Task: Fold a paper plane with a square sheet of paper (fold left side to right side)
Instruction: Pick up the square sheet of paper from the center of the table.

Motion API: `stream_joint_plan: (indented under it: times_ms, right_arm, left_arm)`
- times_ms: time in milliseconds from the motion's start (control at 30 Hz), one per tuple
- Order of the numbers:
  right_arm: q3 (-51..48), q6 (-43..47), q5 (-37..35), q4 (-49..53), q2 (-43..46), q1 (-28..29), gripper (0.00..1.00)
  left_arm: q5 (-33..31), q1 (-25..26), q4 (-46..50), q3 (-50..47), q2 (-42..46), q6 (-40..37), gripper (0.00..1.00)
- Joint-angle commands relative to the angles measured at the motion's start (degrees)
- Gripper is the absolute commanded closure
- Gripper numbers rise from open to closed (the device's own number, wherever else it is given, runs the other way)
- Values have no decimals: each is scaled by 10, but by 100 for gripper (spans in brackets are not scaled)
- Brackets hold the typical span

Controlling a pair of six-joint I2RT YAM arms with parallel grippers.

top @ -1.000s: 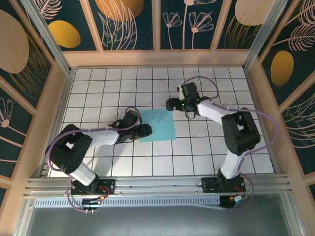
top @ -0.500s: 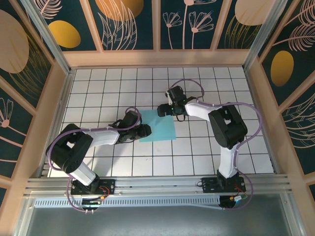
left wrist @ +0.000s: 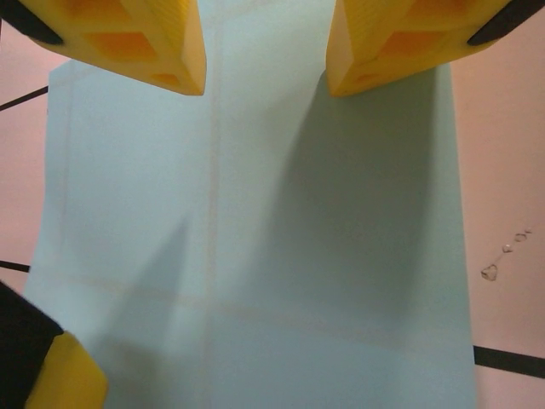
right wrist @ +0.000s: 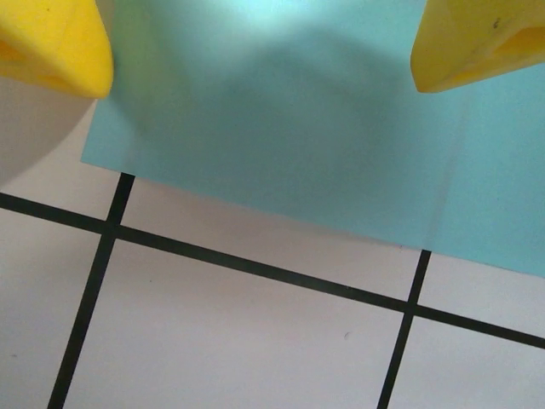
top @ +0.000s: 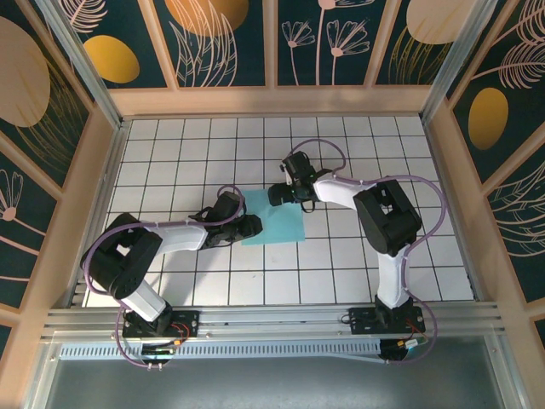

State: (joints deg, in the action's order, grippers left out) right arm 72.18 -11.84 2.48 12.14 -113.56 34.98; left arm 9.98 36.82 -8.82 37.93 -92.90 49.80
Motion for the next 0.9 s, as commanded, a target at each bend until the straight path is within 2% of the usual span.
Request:
stream_joint_plan:
  times_ms: [0, 233, 367, 867]
  right_arm:
    - [12, 9, -9, 26, -12, 12, 10]
    - [10, 10, -8, 44, -5, 24, 11]
    - [9, 8, -6, 55, 3, 32, 15]
    - [18, 4, 57, 75, 17, 38, 38]
  left_arm:
    - [-11, 4, 15, 1, -16, -6, 58]
    - [-13, 4, 13, 4, -20, -5, 58]
    - [-15, 4, 13, 6, -18, -4, 58]
    - [-8, 4, -9, 17, -31, 3, 58]
